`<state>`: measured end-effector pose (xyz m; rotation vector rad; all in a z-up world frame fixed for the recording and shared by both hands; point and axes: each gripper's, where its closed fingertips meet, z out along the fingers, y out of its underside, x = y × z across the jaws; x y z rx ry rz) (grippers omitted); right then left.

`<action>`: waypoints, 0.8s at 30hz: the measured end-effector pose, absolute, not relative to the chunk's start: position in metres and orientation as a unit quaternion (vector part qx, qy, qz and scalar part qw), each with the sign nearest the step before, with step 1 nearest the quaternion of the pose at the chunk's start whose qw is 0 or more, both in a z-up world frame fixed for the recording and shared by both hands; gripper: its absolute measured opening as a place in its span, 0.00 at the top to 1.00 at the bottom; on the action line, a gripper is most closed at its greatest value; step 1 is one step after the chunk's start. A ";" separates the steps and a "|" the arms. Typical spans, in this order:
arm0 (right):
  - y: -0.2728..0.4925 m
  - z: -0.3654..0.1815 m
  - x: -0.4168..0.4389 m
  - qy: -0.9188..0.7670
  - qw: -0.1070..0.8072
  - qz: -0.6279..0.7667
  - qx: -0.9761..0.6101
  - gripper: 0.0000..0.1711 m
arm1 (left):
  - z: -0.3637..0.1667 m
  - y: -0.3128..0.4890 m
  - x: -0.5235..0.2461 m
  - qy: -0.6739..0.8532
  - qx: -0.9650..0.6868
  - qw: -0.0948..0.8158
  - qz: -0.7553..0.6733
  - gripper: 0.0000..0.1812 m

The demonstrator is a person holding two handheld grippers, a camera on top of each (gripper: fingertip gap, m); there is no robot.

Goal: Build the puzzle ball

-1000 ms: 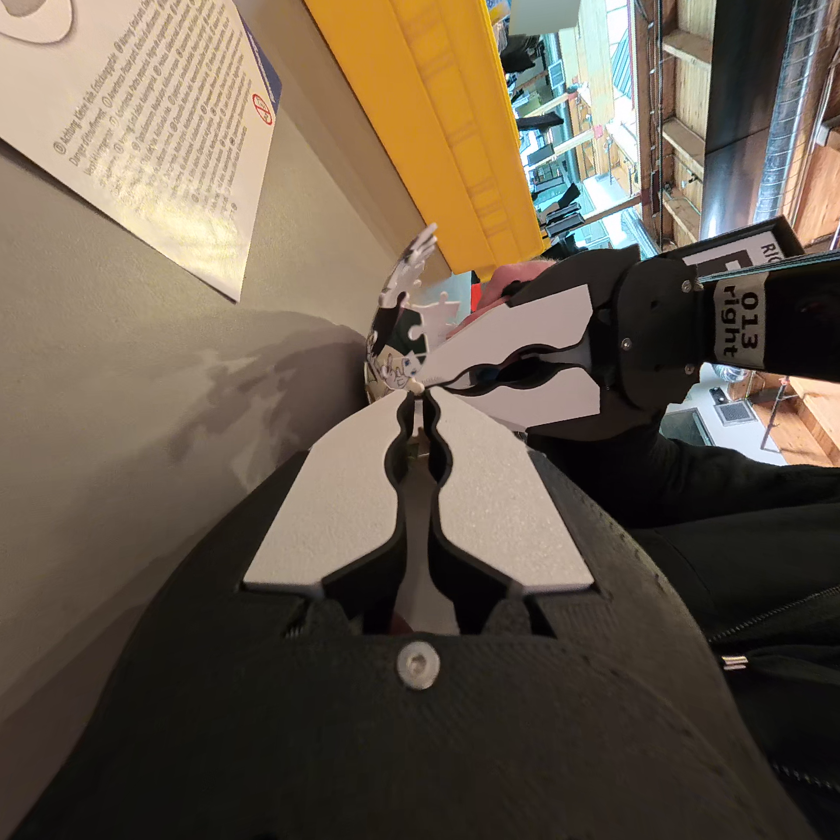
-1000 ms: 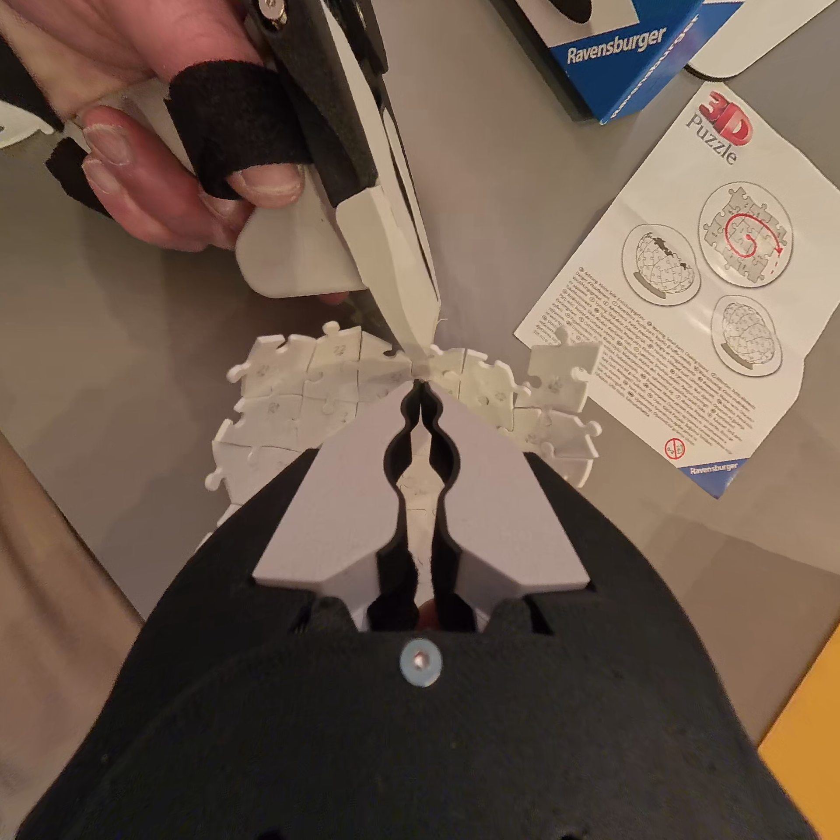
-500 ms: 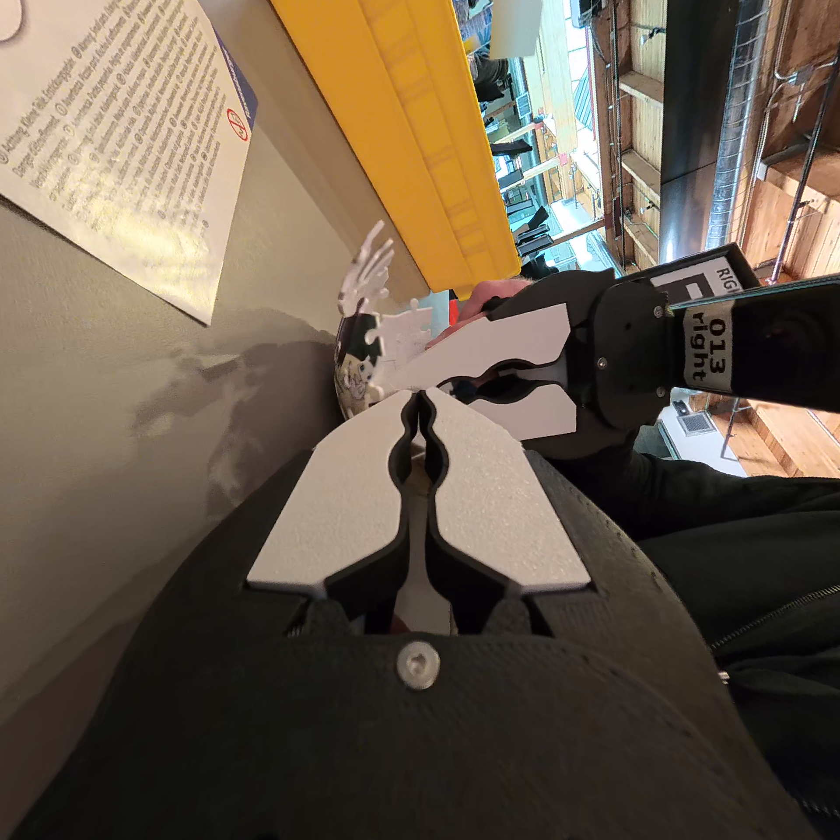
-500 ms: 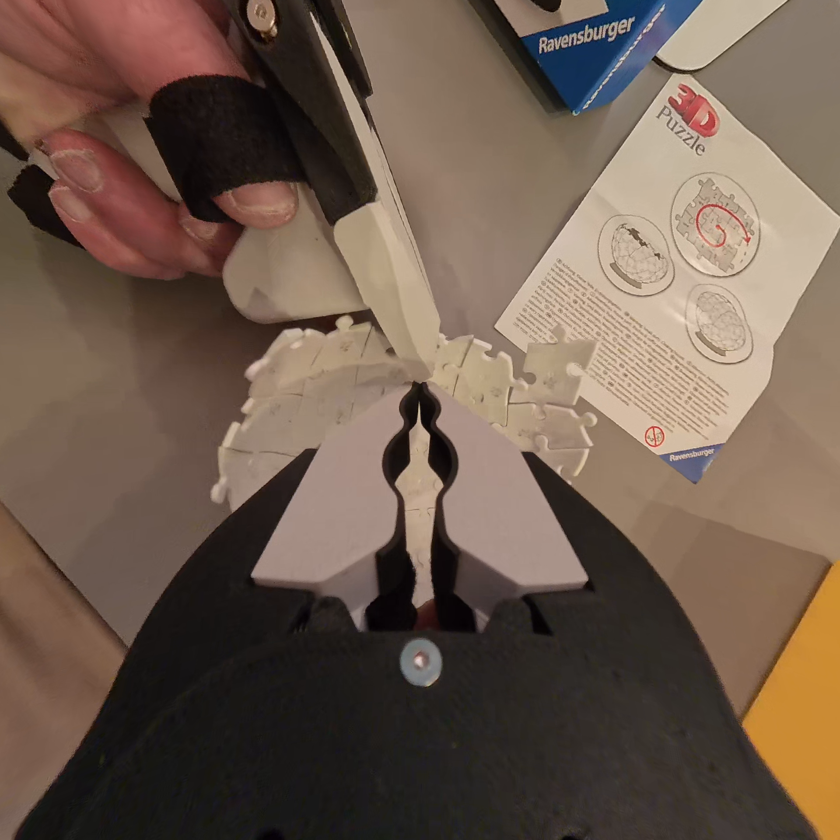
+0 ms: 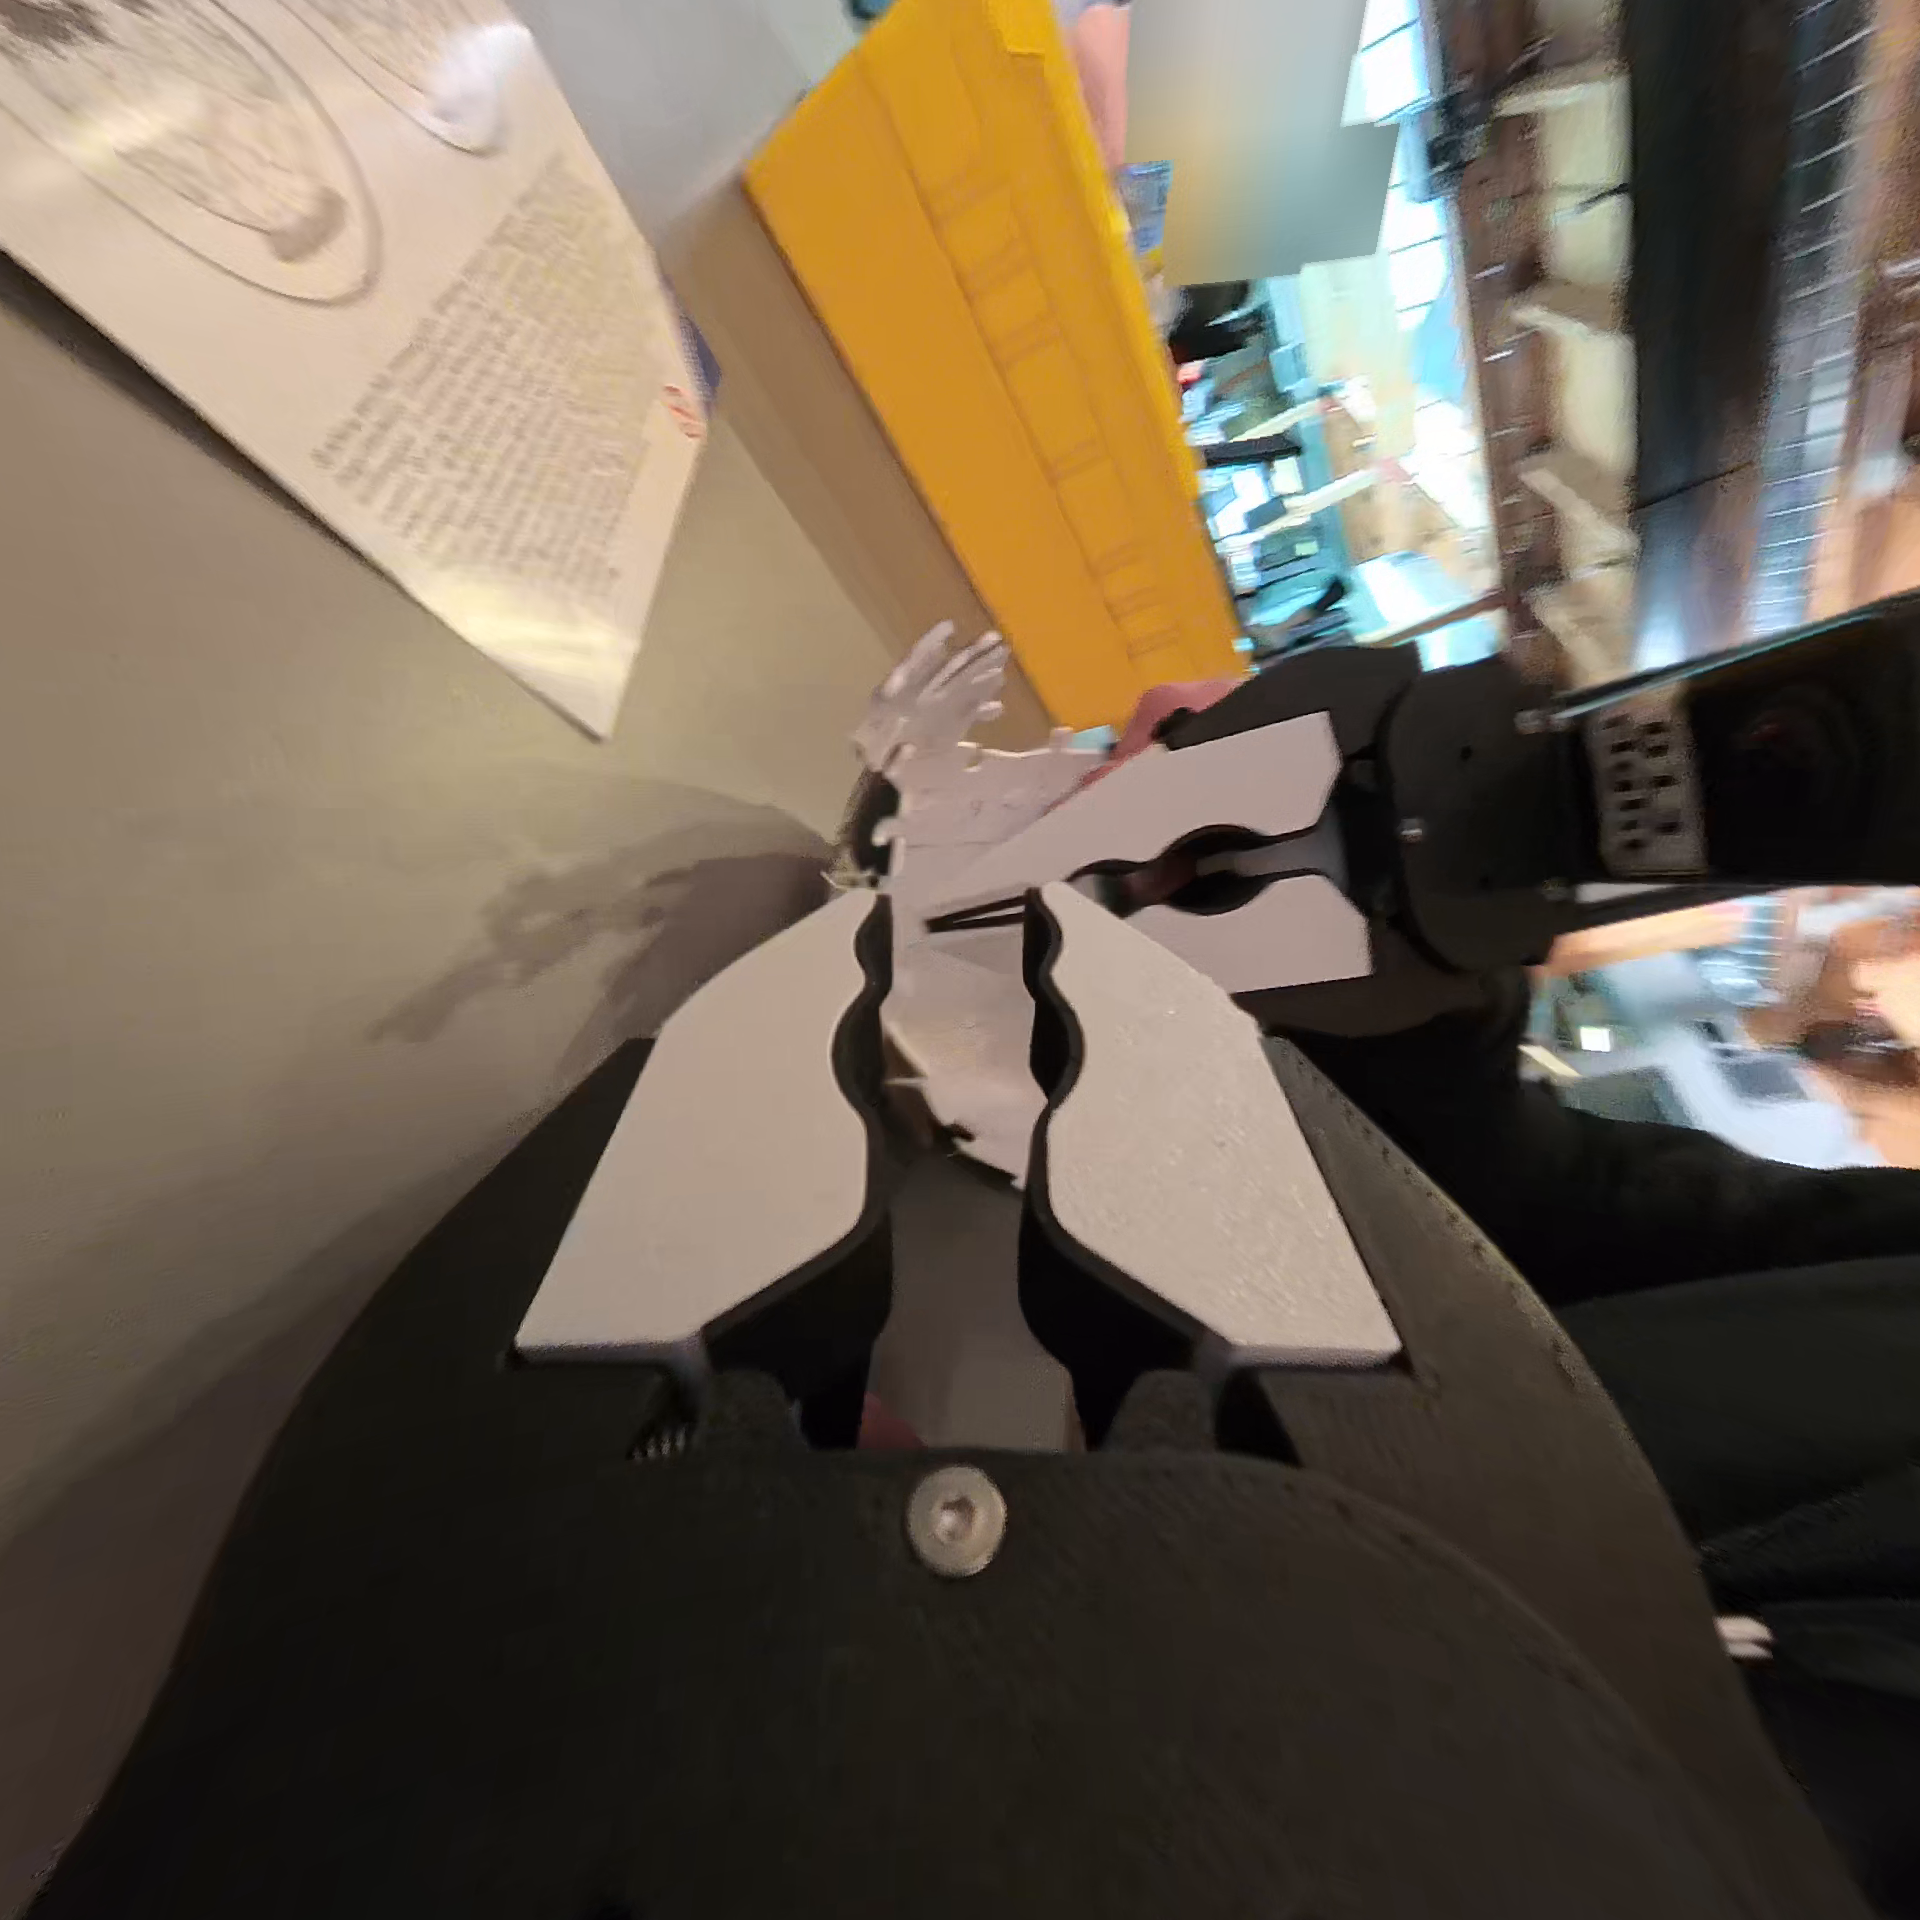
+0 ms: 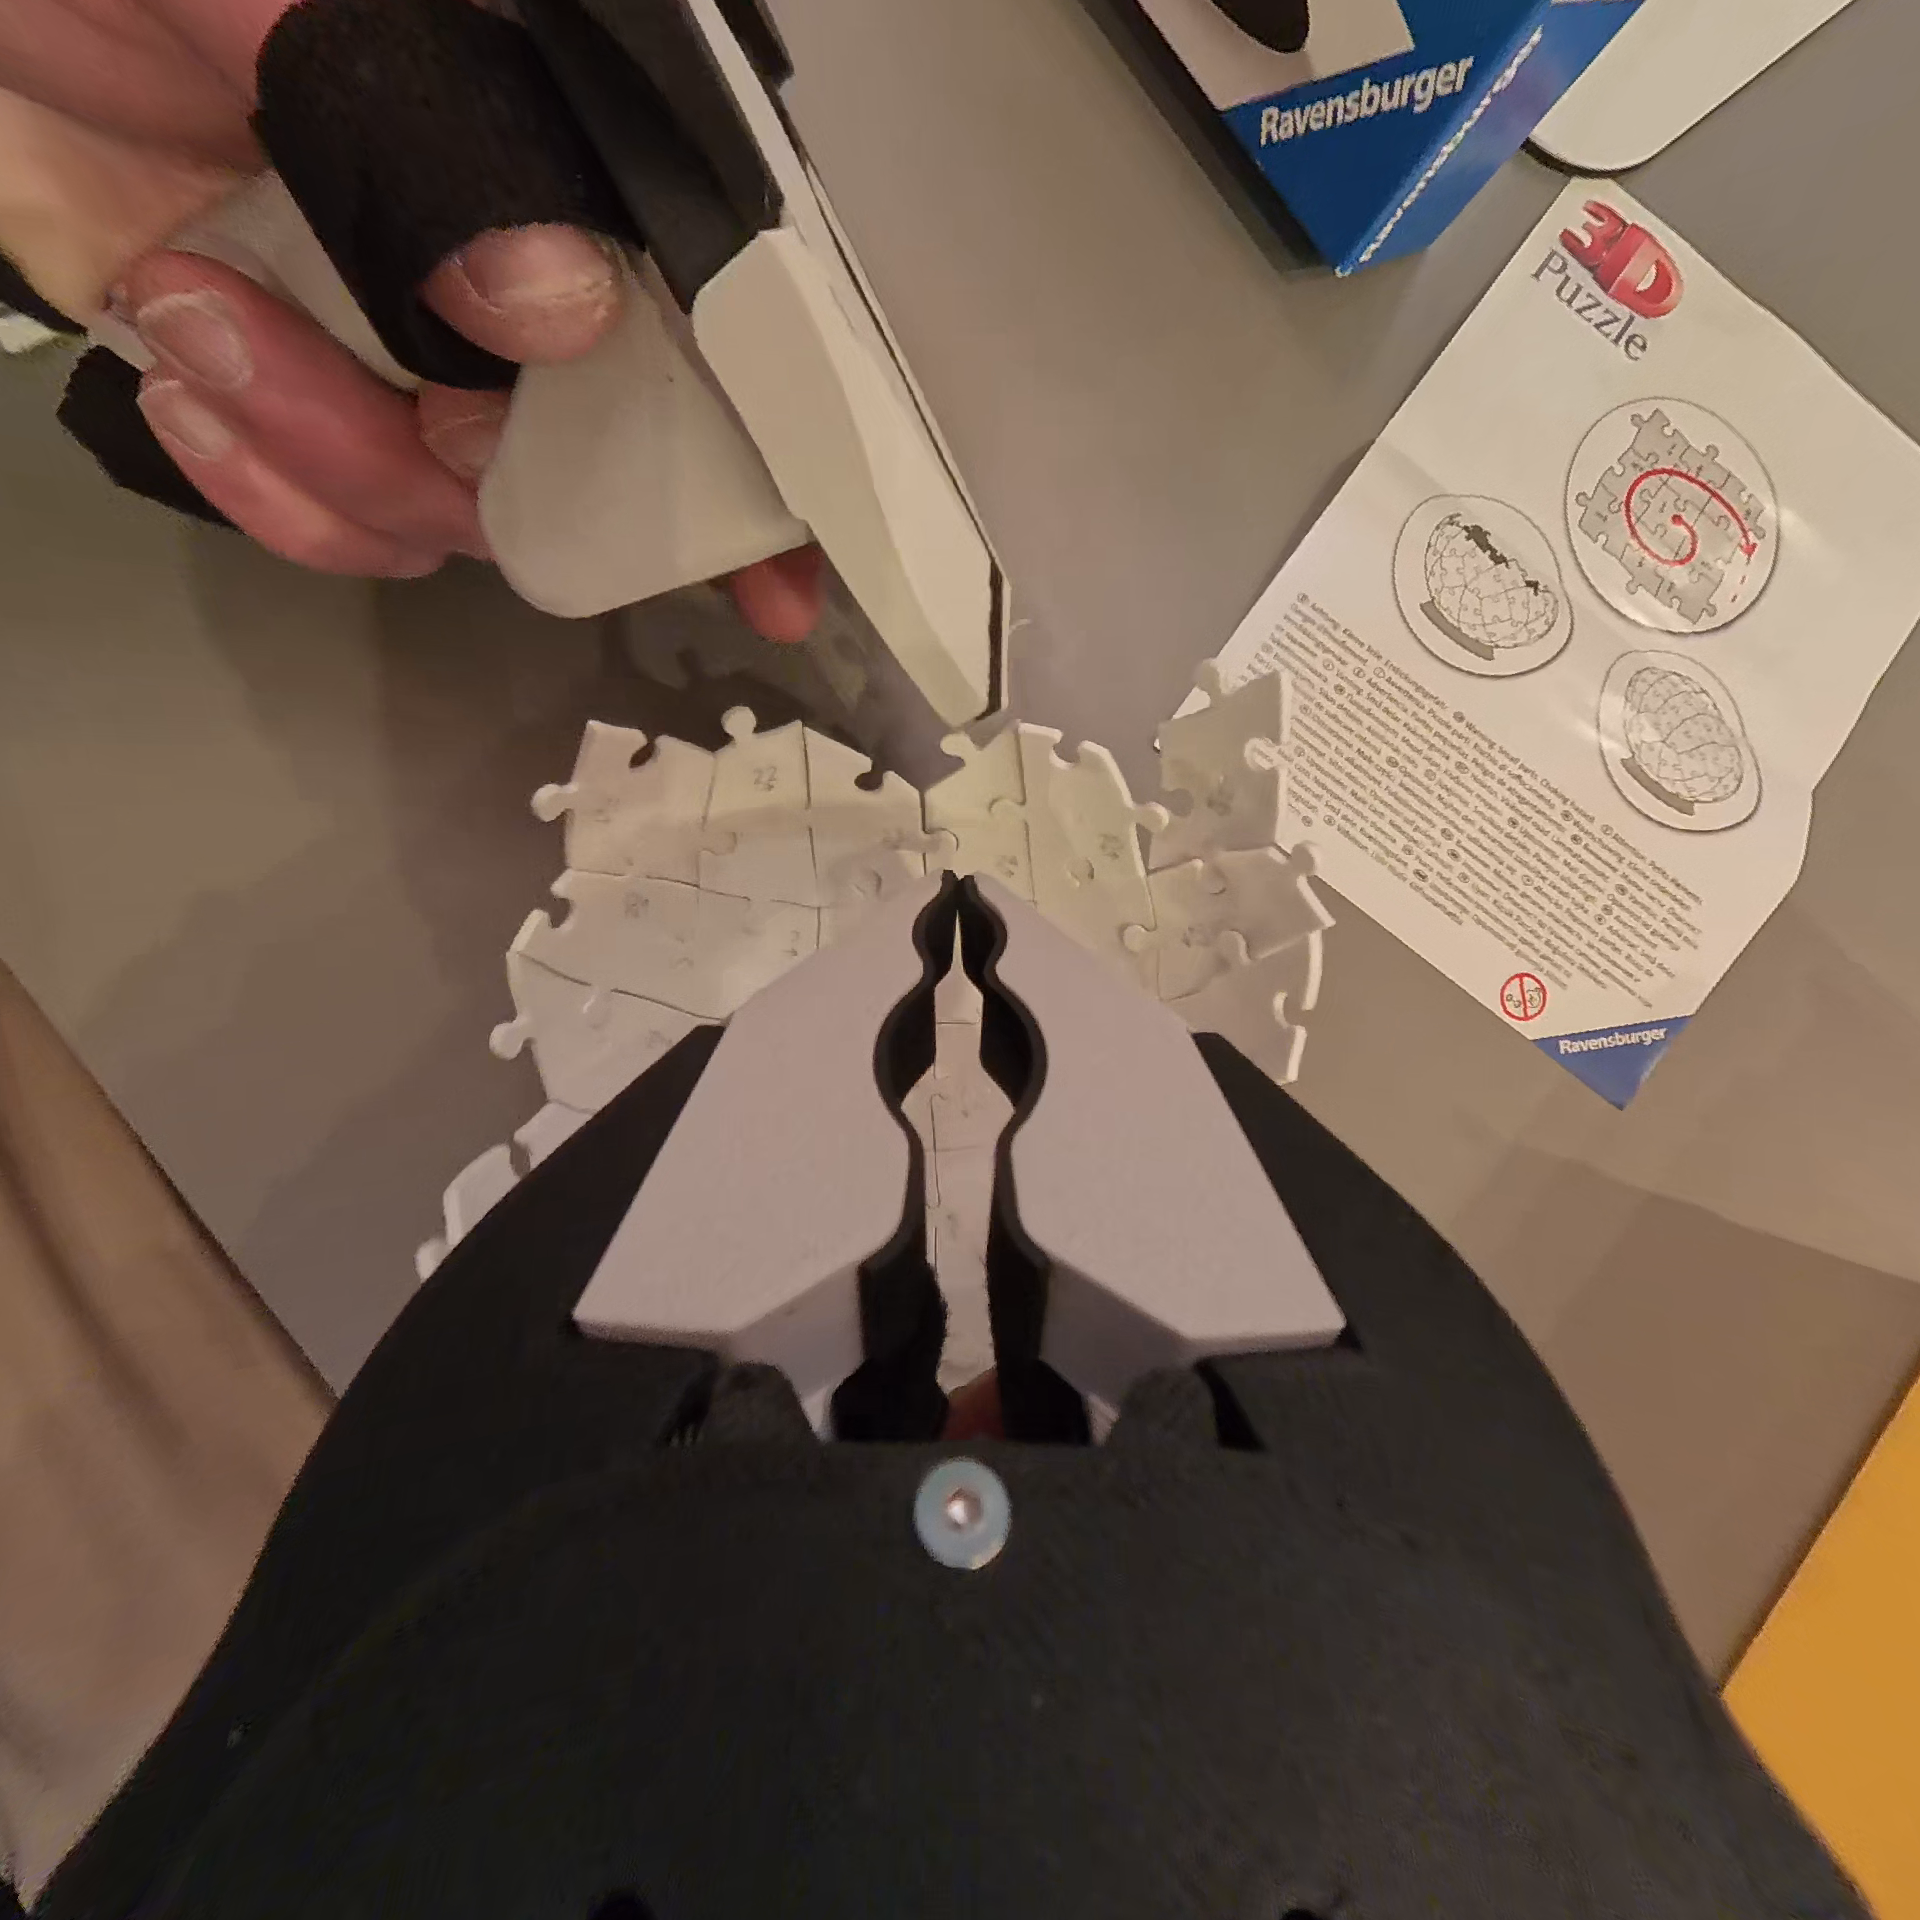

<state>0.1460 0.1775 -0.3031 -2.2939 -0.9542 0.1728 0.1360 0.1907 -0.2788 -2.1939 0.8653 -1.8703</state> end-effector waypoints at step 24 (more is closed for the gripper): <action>0.179 -0.316 0.155 -0.372 0.305 0.026 -0.876 1.00 | -0.312 0.176 0.152 0.424 -0.758 0.072 -0.490 0.97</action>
